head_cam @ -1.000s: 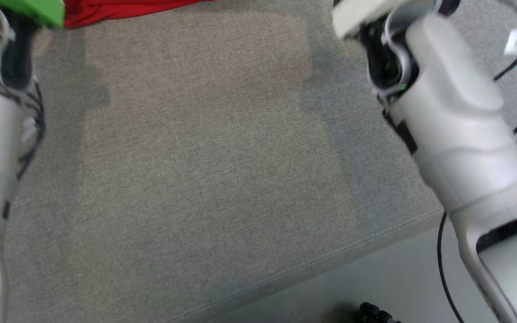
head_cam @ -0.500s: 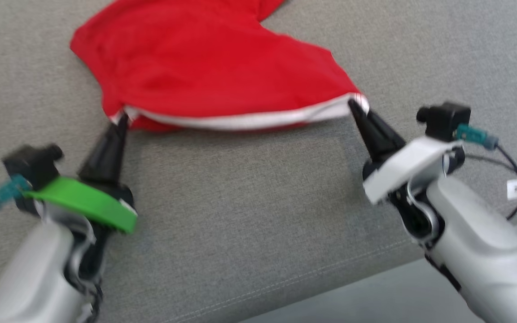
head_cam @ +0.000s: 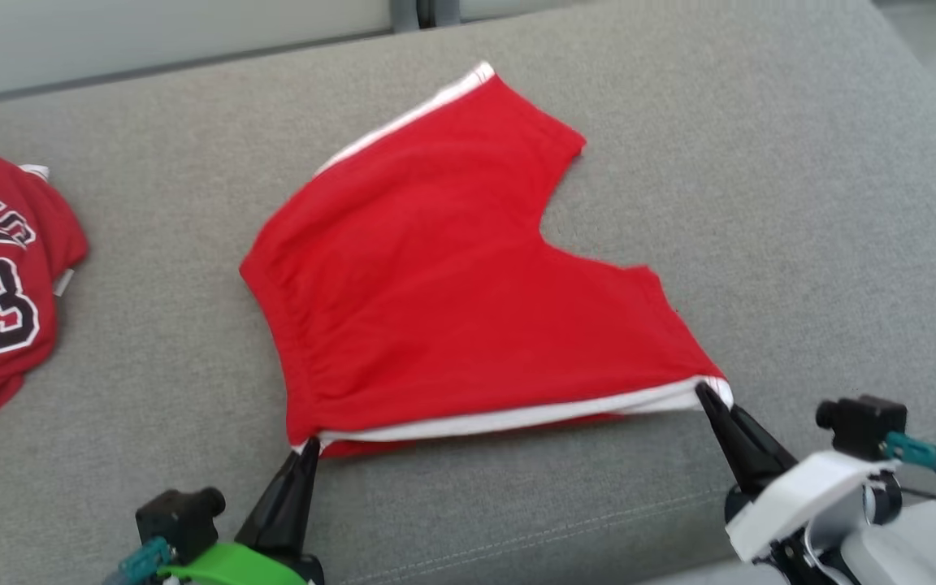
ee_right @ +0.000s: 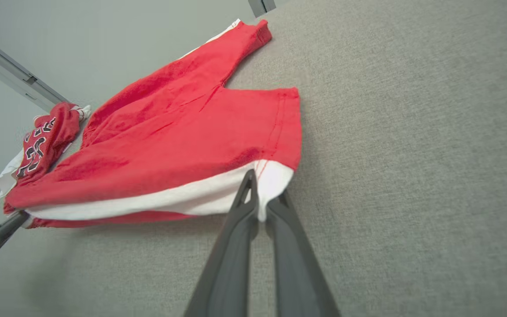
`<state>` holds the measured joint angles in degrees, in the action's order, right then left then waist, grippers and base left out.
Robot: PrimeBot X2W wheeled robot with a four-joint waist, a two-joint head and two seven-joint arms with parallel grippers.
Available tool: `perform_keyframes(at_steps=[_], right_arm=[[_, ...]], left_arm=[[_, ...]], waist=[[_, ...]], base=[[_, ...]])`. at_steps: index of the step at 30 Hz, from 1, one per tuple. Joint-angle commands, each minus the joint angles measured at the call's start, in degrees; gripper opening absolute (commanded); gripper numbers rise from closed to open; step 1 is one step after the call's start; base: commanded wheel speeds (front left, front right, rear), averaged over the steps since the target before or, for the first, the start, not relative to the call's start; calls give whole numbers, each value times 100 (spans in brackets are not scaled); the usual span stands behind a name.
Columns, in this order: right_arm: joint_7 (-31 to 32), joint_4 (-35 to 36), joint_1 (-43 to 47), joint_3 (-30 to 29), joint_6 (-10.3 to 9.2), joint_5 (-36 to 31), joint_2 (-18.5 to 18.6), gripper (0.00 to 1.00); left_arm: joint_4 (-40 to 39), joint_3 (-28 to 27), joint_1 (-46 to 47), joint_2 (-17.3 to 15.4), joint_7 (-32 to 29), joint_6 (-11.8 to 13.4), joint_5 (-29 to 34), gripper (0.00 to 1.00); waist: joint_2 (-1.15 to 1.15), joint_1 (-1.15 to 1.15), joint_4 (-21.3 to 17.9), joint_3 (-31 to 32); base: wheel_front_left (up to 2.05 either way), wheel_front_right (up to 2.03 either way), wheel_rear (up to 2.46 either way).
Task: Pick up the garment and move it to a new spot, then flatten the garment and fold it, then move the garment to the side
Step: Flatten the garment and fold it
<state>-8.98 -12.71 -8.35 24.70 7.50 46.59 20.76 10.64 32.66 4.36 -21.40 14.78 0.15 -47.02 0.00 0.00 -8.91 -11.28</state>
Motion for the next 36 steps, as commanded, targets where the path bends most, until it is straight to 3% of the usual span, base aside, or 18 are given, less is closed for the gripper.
perform_keyframes(at_steps=[1, 9, 16, 23, 36], right_arm=[[30, 73, 120, -53, -2, -58, 11, 0], [996, 1617, 1507, -1049, -2, -593, -228, 0], [1721, 2168, 1571, -1425, -1, -909, -557, 0], [2149, 1851, 920, -1640, -1, -1067, -506, 0], [2805, 665, -1156, -1706, -1, -958, -60, 0]], left_arm=[[-37, -37, -112, -29, 40, 53, 56, 0], [-832, -182, -1089, -87, 40, 301, 202, 0], [-1126, -224, -970, -14, -154, 322, -47, 0], [-1084, -226, -388, 219, -579, 309, -320, 0], [-753, -168, 1004, 856, -1607, 875, -640, 0]], waist=[[0, 0, 152, 295], [0, 0, 88, 453], [0, 0, 190, 375], [0, 0, 475, 279], [0, 0, 1236, -214]], base=[[0, 0, 0], [0, 0, 0], [0, 0, 0], [0, 0, 0], [0, 0, 0]])
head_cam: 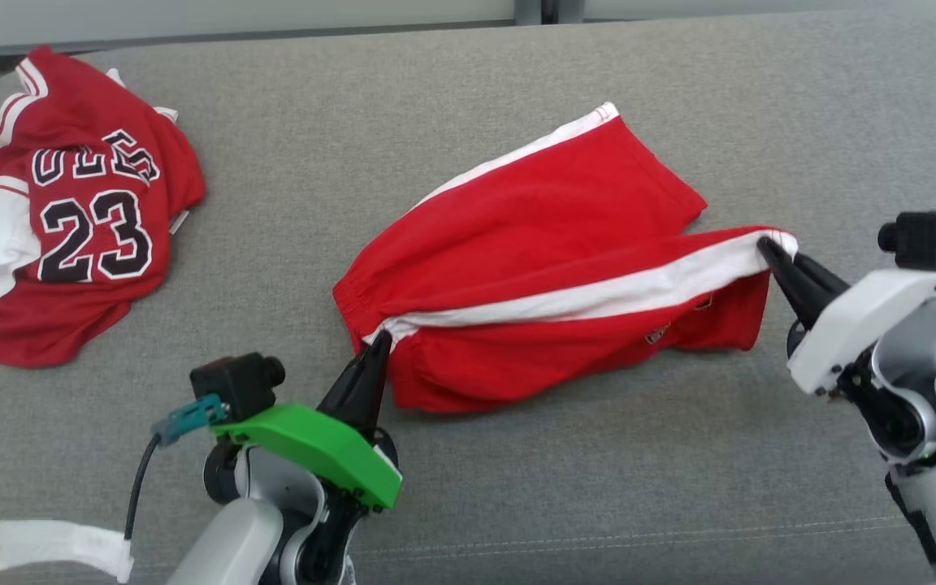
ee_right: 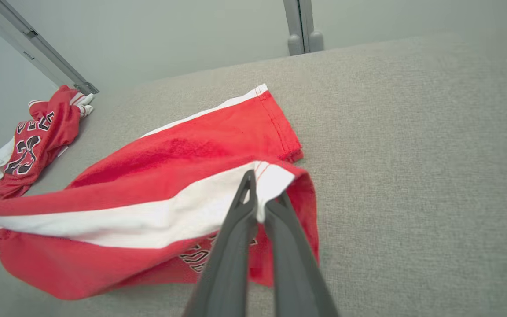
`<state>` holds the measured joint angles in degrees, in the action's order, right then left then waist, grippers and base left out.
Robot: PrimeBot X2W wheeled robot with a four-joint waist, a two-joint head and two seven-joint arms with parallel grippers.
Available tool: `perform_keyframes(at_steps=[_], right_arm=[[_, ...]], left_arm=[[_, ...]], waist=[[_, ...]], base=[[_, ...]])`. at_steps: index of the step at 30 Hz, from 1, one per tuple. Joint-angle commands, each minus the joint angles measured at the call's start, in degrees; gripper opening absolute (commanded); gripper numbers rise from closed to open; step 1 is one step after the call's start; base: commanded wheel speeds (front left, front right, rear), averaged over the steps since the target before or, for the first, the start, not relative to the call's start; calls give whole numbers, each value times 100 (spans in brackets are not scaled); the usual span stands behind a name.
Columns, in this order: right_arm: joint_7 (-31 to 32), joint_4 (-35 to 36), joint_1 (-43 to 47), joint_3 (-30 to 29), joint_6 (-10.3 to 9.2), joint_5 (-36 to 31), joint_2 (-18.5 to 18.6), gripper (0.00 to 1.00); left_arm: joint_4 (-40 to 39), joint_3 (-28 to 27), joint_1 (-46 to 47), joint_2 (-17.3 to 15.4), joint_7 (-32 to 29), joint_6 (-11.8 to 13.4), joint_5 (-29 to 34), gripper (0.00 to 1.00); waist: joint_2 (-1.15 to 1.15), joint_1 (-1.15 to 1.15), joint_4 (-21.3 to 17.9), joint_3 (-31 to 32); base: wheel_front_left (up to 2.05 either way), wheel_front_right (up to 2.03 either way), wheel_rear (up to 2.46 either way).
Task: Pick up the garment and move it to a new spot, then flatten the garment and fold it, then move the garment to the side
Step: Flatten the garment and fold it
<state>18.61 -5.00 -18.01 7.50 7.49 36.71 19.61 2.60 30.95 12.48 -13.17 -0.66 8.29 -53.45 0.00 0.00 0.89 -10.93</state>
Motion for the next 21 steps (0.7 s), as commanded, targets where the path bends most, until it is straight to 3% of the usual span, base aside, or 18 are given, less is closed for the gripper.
perform_keyframes(at_steps=[1, 12, 21], right_arm=[[94, -232, -373, 56, 0, 52, 77, 0], [325, -1623, -2196, 653, 0, 139, 300, 0], [321, -2741, -3607, 1288, 0, 331, 437, 0]], left_arm=[[95, 25, 304, 80, -139, 102, 5, 0], [669, -61, 1342, 544, -482, 521, -26, 0], [1288, -430, 2087, 887, -443, 638, -496, 0]], waist=[[0, 0, 303, -303], [0, 0, 653, -872], [0, 0, 856, -1408]], base=[[0, 0, 0], [0, 0, 0], [0, 0, 0]])
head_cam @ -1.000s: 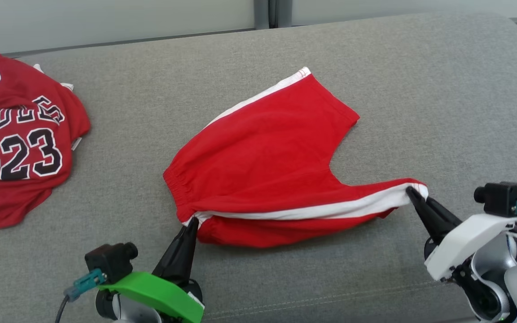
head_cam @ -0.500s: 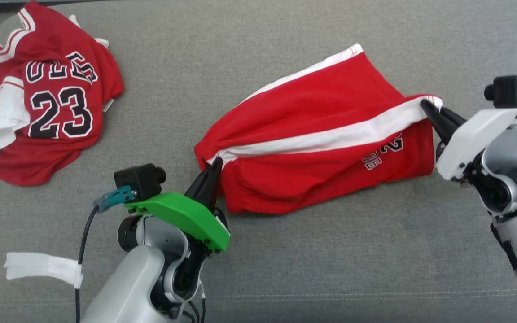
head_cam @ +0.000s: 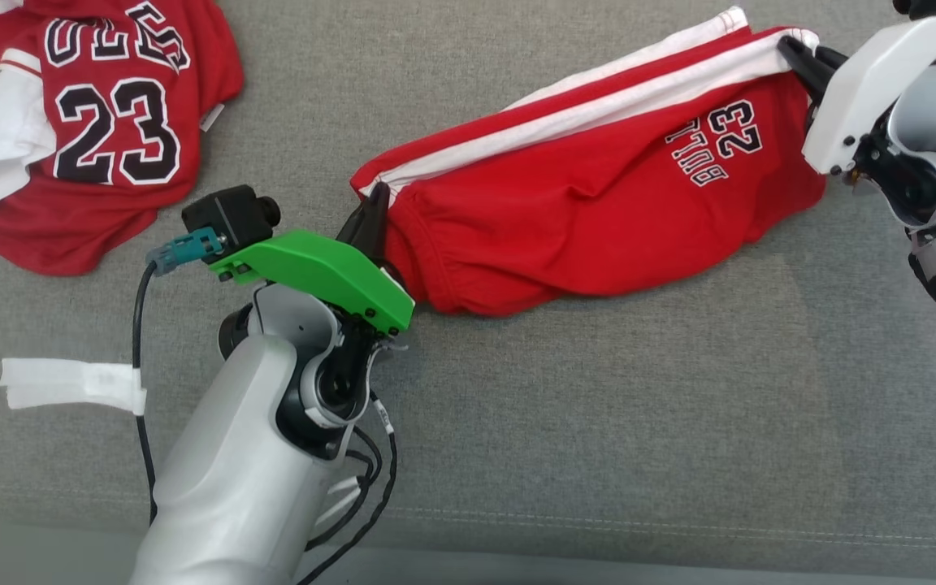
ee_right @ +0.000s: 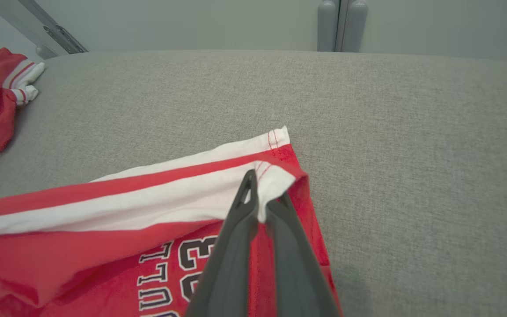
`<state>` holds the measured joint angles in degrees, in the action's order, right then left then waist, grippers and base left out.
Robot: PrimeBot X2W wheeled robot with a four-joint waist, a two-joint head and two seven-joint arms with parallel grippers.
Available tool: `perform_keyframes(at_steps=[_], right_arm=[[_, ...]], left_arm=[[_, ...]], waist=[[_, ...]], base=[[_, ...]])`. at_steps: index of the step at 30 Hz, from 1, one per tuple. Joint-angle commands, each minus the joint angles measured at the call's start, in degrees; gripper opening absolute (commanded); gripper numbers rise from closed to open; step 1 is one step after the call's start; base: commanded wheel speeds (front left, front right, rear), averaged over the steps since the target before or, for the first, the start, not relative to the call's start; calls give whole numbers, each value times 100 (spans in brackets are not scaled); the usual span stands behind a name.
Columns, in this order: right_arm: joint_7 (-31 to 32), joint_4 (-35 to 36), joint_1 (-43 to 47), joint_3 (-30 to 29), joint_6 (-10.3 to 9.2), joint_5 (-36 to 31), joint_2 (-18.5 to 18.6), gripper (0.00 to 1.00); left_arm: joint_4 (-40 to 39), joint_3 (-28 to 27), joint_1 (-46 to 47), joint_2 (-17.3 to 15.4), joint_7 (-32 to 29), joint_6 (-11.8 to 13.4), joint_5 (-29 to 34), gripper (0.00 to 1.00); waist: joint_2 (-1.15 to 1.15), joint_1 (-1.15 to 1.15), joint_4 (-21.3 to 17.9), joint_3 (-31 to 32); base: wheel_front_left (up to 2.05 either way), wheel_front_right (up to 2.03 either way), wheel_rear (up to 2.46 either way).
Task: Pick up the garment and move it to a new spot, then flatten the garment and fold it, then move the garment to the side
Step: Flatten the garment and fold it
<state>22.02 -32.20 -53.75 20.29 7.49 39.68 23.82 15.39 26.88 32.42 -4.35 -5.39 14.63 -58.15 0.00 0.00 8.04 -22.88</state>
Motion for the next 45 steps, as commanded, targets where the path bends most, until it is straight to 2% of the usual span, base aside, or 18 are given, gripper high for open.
perform_keyframes(at_steps=[1, 12, 23, 24, 25, 26, 27, 28, 29, 30, 39, 45], right_arm=[[-24, -131, -169, 86, 0, 53, 29, 0], [-163, -943, -1042, 946, 0, 446, 168, 0], [-603, -1442, -1535, 1693, 0, 793, 322, 0], [-661, -1491, -1574, 1743, 0, 798, 333, 15], [-728, -1539, -1613, 1789, -1, 809, 338, 37], [-728, -1539, -1613, 1789, -1, 809, 338, 37], [-779, -1589, -1642, 1839, 0, 824, 327, 100], [-834, -1633, -1670, 1895, 0, 827, 311, 100], [-877, -1676, -1699, 1942, 0, 846, 305, 100], [-912, -1713, -1726, 1989, 0, 873, 304, 100], [-943, -1669, -1752, 2468, 0, 1290, 517, 100], [-1089, -1433, -1503, 2782, 0, 1660, 830, 100]], left_arm=[[82, -22, 183, 19, 49, -12, -33, 0], [598, 104, 711, 110, 123, -178, -216, 0], [675, 312, 867, 133, 194, -198, -306, 0], [680, 354, 888, 131, 201, -197, -253, 0], [684, 375, 898, 130, 213, -190, -227, 0], [684, 375, 898, 130, 213, -190, -227, 0], [686, 395, 908, 124, 210, -182, -195, 11], [680, 416, 922, 107, 205, -180, -163, 35], [668, 444, 945, 68, 209, -179, -111, 49], [654, 473, 961, 29, 212, -175, -65, 100], [339, 736, 737, -365, 69, -107, 226, 100], [-236, 779, 277, -638, 105, -1, 294, 100]], waist=[[0, 0, 152, -266], [0, 0, 223, -489], [0, 0, 323, -540], [0, 0, 328, -541], [0, 0, 332, -540], [0, 0, 332, -540], [0, 0, 333, -537], [0, 0, 332, -533], [0, 0, 331, -527], [0, 0, 329, -519], [0, 0, 272, -361], [0, 0, 146, -162]], base=[[0, 0, 0], [0, 0, 0], [0, 0, 0], [0, 0, 0], [0, 0, 0], [0, 0, 0], [0, 0, 0], [0, 0, 0], [0, 0, 0], [0, 0, 0], [0, 0, 0], [0, 0, 0]])
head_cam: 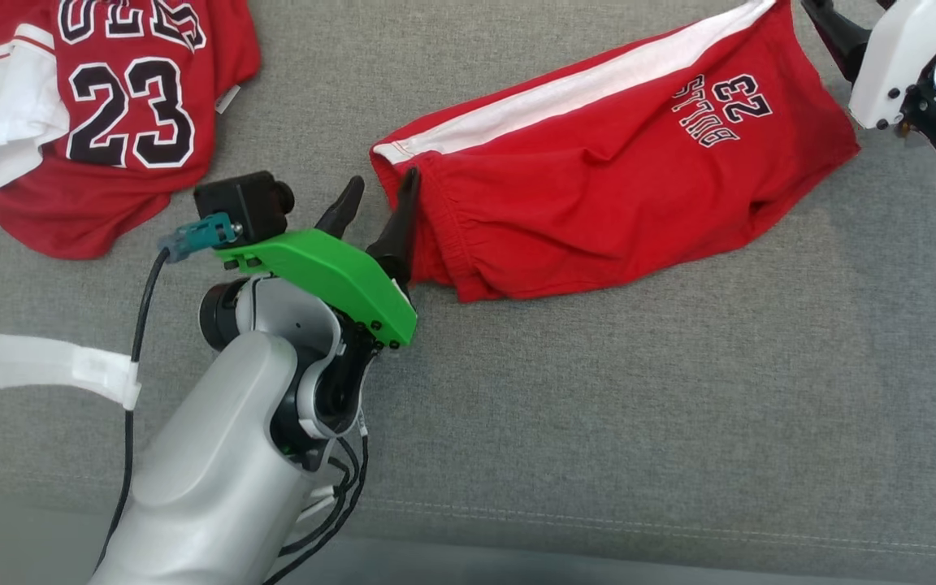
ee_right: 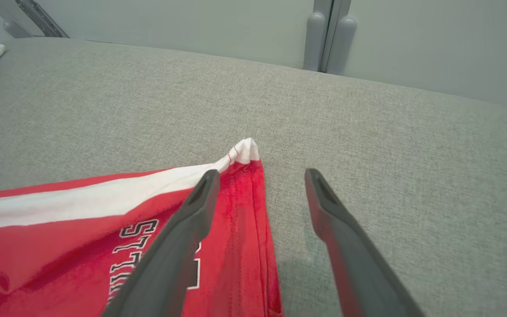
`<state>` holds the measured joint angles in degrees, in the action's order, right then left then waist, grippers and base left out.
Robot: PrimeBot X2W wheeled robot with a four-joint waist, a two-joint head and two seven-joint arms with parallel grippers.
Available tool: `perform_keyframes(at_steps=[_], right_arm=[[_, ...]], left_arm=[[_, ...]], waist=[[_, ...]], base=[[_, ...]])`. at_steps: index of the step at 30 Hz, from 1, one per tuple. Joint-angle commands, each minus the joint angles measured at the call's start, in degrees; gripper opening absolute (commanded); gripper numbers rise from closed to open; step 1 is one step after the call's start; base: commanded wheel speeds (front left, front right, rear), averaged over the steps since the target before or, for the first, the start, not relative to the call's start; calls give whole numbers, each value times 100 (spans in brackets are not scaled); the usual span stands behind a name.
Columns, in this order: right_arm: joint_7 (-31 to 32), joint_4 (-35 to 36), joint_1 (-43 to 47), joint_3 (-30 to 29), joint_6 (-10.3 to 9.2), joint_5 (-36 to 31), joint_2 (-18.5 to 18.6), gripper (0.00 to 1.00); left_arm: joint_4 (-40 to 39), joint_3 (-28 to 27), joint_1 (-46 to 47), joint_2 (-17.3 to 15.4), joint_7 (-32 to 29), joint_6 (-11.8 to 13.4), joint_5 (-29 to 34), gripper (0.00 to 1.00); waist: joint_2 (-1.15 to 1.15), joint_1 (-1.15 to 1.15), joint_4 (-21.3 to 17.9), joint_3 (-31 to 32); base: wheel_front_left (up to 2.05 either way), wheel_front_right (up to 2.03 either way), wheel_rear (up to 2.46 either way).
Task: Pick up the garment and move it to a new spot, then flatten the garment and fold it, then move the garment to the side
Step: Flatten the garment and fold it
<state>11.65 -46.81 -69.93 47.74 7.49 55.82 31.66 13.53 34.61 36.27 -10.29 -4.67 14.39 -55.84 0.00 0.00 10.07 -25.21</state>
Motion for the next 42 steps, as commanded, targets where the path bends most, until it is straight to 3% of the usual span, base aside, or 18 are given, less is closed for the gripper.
perform_keyframes(at_steps=[1, 10, 18, 38, 39, 40, 42], right_arm=[[-92, 55, 164, 68, 0, 93, 84, 100], [-506, 124, 747, 332, 0, 469, 188, 100], [-630, -225, 867, 492, 0, 719, 139, 100], [-260, -671, 1020, 810, 2, 1179, -54, 100], [-268, -659, 1018, 849, 2, 1168, -61, 85], [-300, -651, 1009, 892, 2, 1134, -66, 48], [-457, -712, 945, 945, 2, 1051, -77, 20]], left_arm=[[-149, 5, -187, -79, 73, 30, 82, 100], [-831, 231, -732, -495, 600, 316, 727, 100], [-1263, 346, -846, -821, 869, 466, 1174, 100], [-1465, -2, -1331, -945, 1180, 608, 884, 100], [-1468, -16, -1340, -949, 1179, 613, 870, 100], [-1474, -22, -1347, -954, 1185, 615, 862, 100], [-1485, -32, -1358, -971, 1185, 616, 848, 100]], waist=[[0, 0, -77, 105], [0, 0, -152, 300], [0, 0, 110, 249], [0, 0, 400, 202], [0, 0, 402, 197], [0, 0, 403, 193], [0, 0, 399, 192]], base=[[0, 0, 0], [0, 0, 0], [0, 0, 0], [0, 0, 0], [0, 0, 0], [0, 0, 0], [0, 0, 0]])
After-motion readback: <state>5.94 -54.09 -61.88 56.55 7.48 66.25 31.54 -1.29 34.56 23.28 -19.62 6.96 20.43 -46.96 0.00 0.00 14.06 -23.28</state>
